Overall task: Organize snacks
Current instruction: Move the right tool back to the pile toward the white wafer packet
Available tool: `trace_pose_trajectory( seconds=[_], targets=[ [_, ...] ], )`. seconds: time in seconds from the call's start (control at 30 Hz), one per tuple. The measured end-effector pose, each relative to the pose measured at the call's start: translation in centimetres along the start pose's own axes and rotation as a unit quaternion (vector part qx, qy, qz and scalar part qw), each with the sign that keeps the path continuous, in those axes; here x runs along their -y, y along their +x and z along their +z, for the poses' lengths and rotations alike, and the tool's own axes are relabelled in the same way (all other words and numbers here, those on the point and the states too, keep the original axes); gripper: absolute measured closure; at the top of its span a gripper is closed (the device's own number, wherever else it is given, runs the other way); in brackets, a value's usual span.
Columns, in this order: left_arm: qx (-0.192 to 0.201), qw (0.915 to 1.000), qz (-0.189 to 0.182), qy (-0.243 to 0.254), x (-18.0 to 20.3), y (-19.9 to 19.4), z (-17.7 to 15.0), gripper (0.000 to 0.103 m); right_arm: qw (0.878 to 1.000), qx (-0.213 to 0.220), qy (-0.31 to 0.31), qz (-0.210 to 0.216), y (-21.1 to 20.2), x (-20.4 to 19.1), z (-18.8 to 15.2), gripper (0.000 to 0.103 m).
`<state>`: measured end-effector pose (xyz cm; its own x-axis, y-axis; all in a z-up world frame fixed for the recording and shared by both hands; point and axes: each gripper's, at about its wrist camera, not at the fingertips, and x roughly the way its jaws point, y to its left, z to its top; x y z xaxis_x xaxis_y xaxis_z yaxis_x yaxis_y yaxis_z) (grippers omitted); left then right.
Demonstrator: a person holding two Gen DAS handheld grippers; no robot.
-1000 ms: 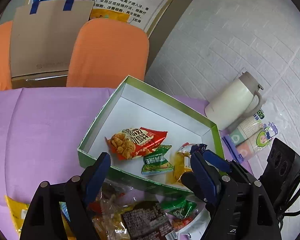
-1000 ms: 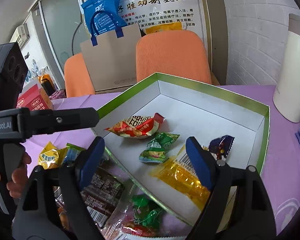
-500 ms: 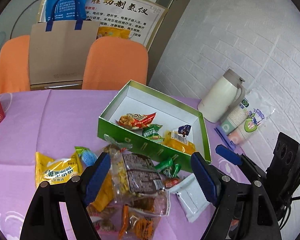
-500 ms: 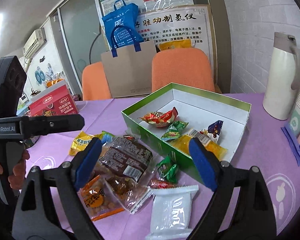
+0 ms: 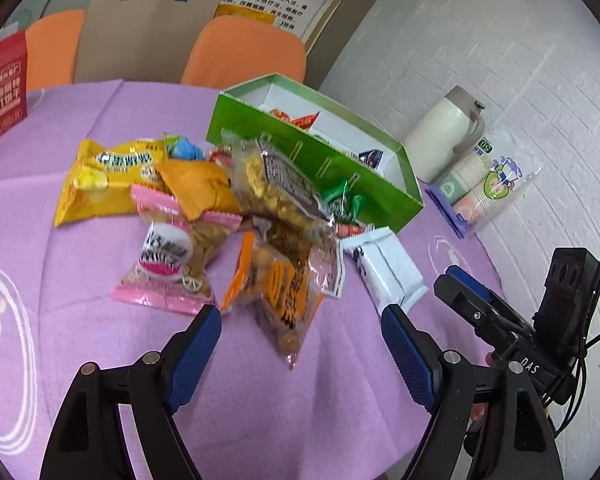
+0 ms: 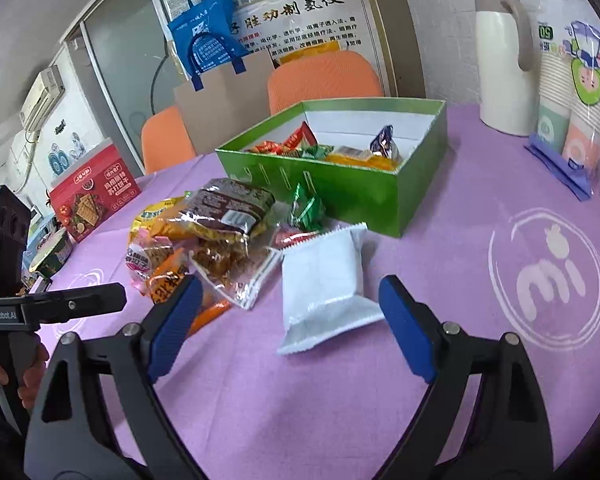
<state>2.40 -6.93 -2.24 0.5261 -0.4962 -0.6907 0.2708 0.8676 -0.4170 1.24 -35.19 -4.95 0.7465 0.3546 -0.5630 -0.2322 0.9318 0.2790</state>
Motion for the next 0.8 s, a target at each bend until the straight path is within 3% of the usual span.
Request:
trace_pose_trajectory(
  seconds=[0.23, 0.33, 0.43, 0.5, 0.6, 0.8],
  targets=[
    [-0.001, 0.9988, -0.028, -0.041, -1.2, 2.2, -1.1, 0.020, 1.000, -0.007, 0.005, -0.012, 0.2, 0.9, -0.8, 0.013],
    [-0.005, 0.9980, -0.039, -0.050, -1.1, 3.3, -0.7, 0.027, 1.000, -0.008, 0.006, -0.014, 0.4, 1.0, -0.9, 0.013],
    [-0.013, 0.9979, -0.040, -0.050, -1.0, 4.5, -0.4, 0.041, 1.000, -0.011, 0.008, -0.012, 0.6, 1.1, -1.0, 0.013],
    [-0.024, 0.9973, -0.043, -0.055, -1.6, 5.4, -0.2, 0.072, 1.000, -0.014, 0.005, -0.010, 0.7, 0.9, -1.0, 0.013],
    [-0.038, 0.9947, -0.076, -0.058, -2.7, 5.4, -0.3, 0.072, 1.000, -0.020, -0.004, -0.011, 1.0, 0.7, -1.1, 0.013],
    [-0.039, 0.9963, -0.053, -0.055, -4.5, 2.8, -1.1, 0.069, 0.999, -0.040, -0.008, -0.027, 2.6, 1.0, -0.8, 0.013]
  ],
)
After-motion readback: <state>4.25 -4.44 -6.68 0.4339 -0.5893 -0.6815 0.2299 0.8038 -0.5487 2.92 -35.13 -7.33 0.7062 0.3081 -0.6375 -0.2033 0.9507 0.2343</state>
